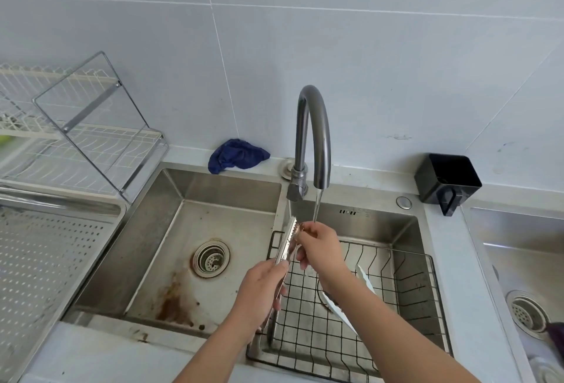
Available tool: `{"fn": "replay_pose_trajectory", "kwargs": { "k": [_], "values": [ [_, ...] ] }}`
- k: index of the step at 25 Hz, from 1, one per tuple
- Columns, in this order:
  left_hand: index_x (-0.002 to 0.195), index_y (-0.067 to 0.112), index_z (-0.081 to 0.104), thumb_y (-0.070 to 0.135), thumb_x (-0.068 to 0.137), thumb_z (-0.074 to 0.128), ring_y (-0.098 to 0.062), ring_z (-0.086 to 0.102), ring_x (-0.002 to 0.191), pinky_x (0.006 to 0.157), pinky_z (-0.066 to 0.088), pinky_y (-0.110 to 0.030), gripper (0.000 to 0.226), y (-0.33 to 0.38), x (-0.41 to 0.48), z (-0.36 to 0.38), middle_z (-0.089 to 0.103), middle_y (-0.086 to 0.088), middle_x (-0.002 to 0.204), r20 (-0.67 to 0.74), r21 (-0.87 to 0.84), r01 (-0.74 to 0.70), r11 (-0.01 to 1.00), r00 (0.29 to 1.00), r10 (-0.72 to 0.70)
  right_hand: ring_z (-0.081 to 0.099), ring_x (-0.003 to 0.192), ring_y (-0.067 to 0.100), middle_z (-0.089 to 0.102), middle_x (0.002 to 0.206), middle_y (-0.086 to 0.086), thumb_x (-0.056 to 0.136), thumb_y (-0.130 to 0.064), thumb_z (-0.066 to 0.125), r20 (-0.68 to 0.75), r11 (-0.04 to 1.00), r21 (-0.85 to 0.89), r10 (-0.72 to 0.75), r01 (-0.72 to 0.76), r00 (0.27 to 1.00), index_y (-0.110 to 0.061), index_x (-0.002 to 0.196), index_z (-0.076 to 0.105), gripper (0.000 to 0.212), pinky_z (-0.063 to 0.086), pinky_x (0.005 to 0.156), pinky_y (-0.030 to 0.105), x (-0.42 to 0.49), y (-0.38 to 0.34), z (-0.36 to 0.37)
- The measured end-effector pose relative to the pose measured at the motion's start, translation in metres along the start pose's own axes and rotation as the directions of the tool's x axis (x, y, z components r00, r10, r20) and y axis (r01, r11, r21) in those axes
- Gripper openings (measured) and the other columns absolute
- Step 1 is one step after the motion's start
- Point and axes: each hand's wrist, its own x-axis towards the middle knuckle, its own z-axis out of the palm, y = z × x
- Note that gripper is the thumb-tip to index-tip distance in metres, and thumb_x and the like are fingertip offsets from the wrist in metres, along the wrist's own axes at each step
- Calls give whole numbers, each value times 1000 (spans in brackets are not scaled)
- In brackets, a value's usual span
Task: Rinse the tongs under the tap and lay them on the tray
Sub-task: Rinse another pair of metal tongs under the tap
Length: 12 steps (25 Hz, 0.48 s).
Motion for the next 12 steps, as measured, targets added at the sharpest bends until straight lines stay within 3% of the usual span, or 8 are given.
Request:
{"fn": "replay_pose_trajectory", "kwargs": {
  "k": [4,7,9,12],
  "values": [
    [92,19,70,30,103,52,-5,56,48,45,46,-24,24,5,3,2,60,-14,80,21,28,-6,1000,1000,5,54,47,17,64,59,6,97,-7,53,-40,998,66,9,-6,999,-3,83,69,21,46,41,28,1,0,-7],
    [91,10,71,31,102,53,-10,60,54,45,47,-26,29,9,9,2,63,-13,80,40,27,24,999,999,-25,58,52,16,74,73,10,94,1,51,17,984,175,35,-37,999,-2,98,70,19,51,46,28,-3,3,-13],
    [98,0,71,29,102,54,-19,63,64,46,47,-30,34,10,13,4,65,-13,81,52,1,58,998,997,-58,57,51,17,76,78,15,98,-6,56,-30,981,193,39,-33,999,-3,101,70,15,51,45,29,-2,6,-16],
    [105,0,71,28,101,54,-22,64,67,44,46,-29,32,12,19,6,66,-12,83,40,7,73,997,996,-74,58,51,16,78,82,17,98,-6,54,-39,976,208,68,-59,997,-4,103,71,17,52,46,29,2,8,-20]
  ]
}}
